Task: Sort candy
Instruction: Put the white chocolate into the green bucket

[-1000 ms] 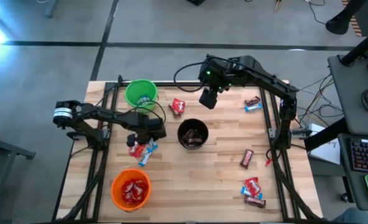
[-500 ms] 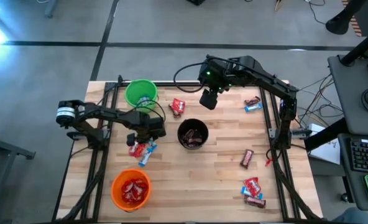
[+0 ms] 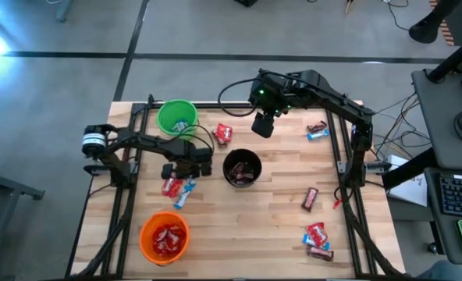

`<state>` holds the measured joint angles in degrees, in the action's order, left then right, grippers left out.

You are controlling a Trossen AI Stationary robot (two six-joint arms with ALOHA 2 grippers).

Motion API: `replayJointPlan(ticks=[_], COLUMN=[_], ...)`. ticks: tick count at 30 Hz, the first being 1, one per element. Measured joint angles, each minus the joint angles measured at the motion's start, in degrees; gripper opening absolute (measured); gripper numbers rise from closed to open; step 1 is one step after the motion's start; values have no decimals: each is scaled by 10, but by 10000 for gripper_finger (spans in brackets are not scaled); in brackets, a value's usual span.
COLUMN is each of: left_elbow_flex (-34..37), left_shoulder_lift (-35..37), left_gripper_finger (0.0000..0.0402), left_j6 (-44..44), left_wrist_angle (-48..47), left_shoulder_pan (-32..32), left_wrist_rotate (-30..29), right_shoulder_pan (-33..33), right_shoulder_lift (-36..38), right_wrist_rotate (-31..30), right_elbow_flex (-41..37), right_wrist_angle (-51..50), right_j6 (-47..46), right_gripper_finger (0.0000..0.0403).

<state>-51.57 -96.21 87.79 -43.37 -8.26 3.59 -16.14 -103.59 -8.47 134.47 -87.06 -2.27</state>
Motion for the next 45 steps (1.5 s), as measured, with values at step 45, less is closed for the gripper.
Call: replayJointPlan(ticks=[45], left_elbow_flex=[-10], left_shoulder_lift=[293], left_gripper_finger=[0], left_j6=[-273], left_wrist_angle=[133], left_shoulder_pan=[19], left_wrist_rotate=[-165], right_shoulder_pan=[0], right_shoulder_lift=[0], right_wrist_rotate=[-1], right_elbow_flex=[0], right_wrist_angle=[-16], right_j6=[35], right_gripper_finger=[208])
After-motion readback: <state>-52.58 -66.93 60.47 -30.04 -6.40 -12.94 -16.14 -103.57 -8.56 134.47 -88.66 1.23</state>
